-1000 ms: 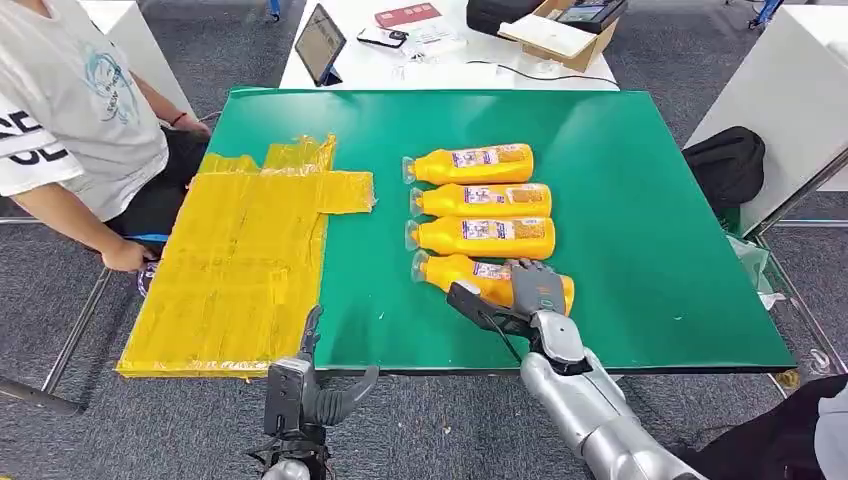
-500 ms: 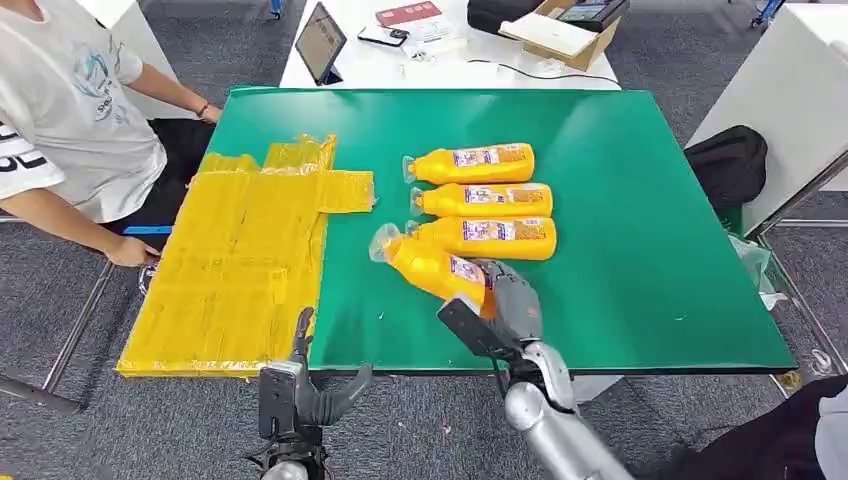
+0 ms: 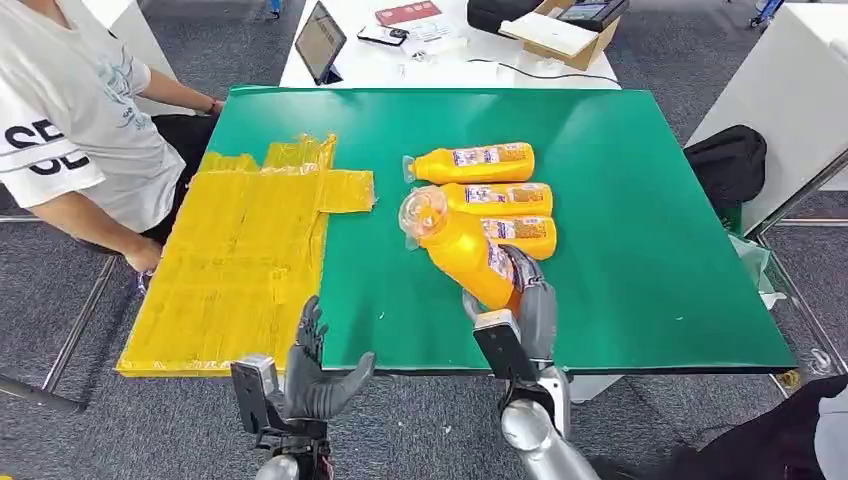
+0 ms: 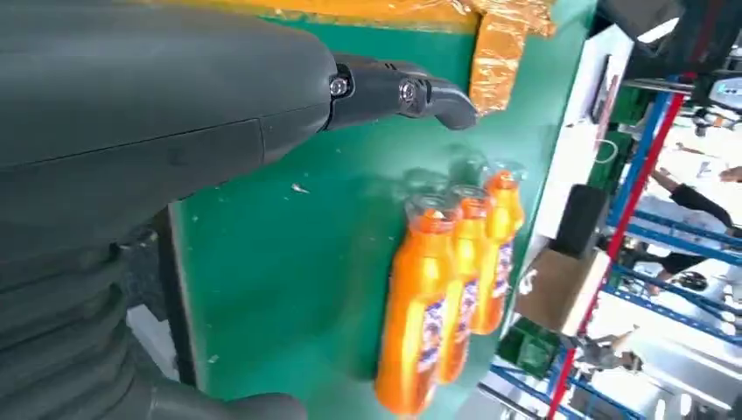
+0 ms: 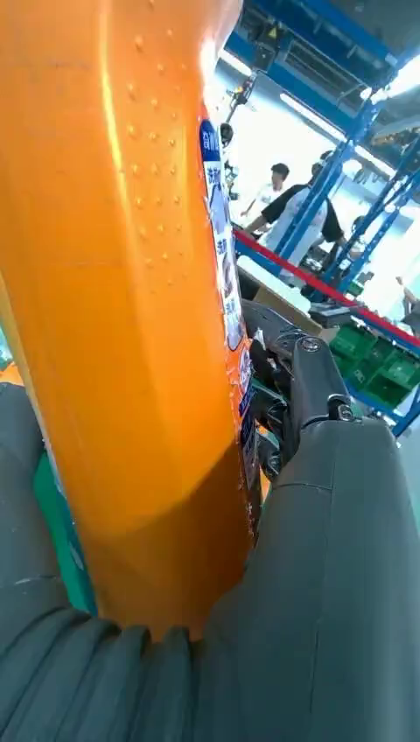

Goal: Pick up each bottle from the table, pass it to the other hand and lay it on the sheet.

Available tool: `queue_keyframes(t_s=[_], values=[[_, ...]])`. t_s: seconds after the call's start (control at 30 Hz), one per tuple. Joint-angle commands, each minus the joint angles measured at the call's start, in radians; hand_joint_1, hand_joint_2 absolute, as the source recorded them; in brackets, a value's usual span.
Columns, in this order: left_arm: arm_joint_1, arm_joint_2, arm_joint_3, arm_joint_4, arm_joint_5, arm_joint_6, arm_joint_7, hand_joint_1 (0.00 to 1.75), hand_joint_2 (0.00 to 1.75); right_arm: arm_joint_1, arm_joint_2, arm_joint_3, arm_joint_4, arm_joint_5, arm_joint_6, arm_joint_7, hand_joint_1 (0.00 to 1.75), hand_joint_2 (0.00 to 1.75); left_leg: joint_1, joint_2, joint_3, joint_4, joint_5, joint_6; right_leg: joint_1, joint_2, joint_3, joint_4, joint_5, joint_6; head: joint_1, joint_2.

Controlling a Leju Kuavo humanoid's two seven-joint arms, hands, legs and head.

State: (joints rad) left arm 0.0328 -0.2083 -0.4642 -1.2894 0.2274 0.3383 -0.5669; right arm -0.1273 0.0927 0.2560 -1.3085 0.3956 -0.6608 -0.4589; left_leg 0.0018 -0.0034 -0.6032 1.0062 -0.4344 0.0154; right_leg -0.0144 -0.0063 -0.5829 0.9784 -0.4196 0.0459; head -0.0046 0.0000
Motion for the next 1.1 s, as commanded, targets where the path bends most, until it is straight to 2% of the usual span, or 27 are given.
queue_keyframes(t_s=[0.03, 0.23, 0.57, 0.9, 1.1], values=[[0.014, 0.068, -0.042, -0.147, 0.137, -0.217, 0.038, 0.0, 1.75, -0.036, 0.03, 0.035, 0.145, -0.01, 0.08, -0.063, 1.75, 1.75, 0.001, 0.003, 0.004, 0.0, -0.002, -0.001, 0.001, 0.003, 0.003, 0.0, -0.001, -0.002, 0.0, 0.0], [0.001, 0.064, -0.055, -0.12, 0.096, -0.214, 0.029, 0.0, 1.75, -0.055, 0.072, 0.157, 0.249, 0.02, 0.111, -0.096, 1.75, 1.75, 0.001, 0.004, 0.004, -0.002, -0.001, -0.001, 0.001, 0.004, 0.003, -0.001, 0.0, -0.002, 0.0, 0.0], [-0.036, 0.054, -0.074, -0.04, 0.052, -0.197, 0.029, 0.0, 1.75, -0.092, 0.112, 0.306, 0.323, 0.089, 0.08, -0.098, 1.75, 1.75, 0.001, 0.002, 0.003, -0.001, -0.001, -0.001, 0.001, 0.002, 0.002, -0.001, 0.0, -0.002, 0.0, 0.0], [-0.037, 0.049, -0.068, -0.038, 0.115, -0.268, 0.037, 0.0, 1.75, -0.112, 0.132, 0.366, 0.418, 0.113, 0.047, -0.085, 1.75, 1.75, 0.001, 0.003, 0.006, -0.002, -0.002, -0.001, 0.001, 0.003, 0.004, -0.001, -0.001, -0.002, 0.0, 0.0], [-0.036, 0.038, -0.047, -0.032, 0.189, -0.317, 0.057, 0.0, 1.75, -0.117, 0.137, 0.412, 0.474, 0.119, 0.073, -0.09, 1.75, 1.75, 0.001, 0.0, 0.004, -0.002, -0.001, -0.001, 0.001, 0.001, 0.003, -0.001, -0.001, -0.002, 0.0, 0.0]])
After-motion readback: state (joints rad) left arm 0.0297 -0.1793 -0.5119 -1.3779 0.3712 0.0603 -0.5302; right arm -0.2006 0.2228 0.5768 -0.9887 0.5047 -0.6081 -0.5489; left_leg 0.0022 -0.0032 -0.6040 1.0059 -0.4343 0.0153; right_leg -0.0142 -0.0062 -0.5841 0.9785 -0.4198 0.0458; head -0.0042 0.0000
